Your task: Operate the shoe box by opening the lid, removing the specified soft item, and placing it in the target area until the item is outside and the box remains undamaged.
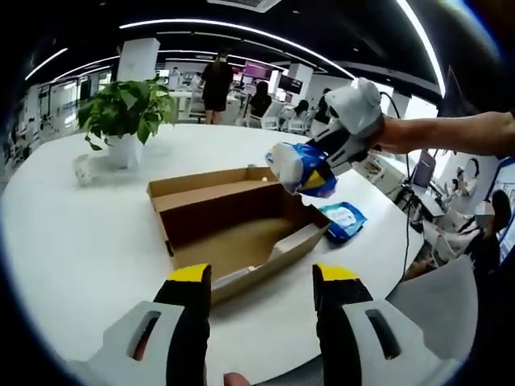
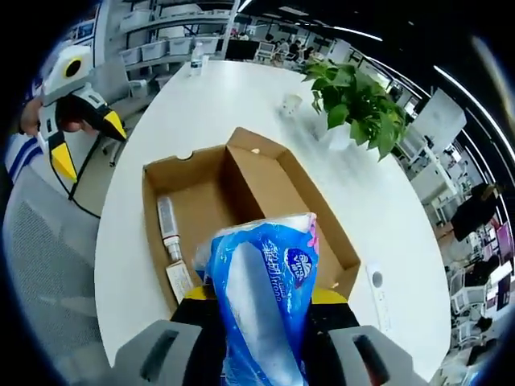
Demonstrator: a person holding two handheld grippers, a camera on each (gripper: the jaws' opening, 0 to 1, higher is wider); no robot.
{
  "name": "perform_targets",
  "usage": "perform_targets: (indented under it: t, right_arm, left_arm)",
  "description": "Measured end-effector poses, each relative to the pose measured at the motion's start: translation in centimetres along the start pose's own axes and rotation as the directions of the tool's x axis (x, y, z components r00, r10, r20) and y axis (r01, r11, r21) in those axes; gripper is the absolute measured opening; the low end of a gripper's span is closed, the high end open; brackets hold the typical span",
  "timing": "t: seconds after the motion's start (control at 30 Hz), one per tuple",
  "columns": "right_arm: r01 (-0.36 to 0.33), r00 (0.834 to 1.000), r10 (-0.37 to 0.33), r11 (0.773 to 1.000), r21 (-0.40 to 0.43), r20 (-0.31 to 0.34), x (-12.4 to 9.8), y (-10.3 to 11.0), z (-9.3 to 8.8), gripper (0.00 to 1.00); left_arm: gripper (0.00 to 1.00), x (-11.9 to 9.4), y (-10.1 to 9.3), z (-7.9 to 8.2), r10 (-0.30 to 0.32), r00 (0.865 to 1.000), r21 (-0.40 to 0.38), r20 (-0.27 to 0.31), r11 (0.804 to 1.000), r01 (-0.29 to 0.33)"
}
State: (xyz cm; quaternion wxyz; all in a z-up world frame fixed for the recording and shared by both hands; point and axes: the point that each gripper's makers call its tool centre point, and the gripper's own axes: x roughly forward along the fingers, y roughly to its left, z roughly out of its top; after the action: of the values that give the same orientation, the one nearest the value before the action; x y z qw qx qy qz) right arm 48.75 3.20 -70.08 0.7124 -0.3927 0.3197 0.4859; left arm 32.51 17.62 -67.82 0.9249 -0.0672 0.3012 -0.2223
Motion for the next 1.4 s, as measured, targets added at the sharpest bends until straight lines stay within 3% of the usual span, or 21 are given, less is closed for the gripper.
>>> perform_targets:
  t: [0.53,0.77,1.4]
  right_arm:
    - [0.046,0.997,-0.04,0.996,0.08,-0.073,-3.8,0.1,-8.2,0.34]
    - [0.06,0.992,-0.044,0.99,0.131,-0.119,-4.8,0.3,-13.3,0.34]
    - [0.116,0.978,-0.066,0.961,0.252,-0.198,-8.7,-0.3,-24.8,0.34]
  left_arm:
    - [0.52,2.8,-3.8,1.9,-0.083,0.996,0.06,-0.013,0.995,0.084]
    - [0.52,4.5,-5.6,2.5,-0.114,0.993,0.09,-0.031,0.989,0.117]
    - [0.52,7.4,-9.7,2.4,-0.15,0.985,0.133,-0.08,0.978,0.159]
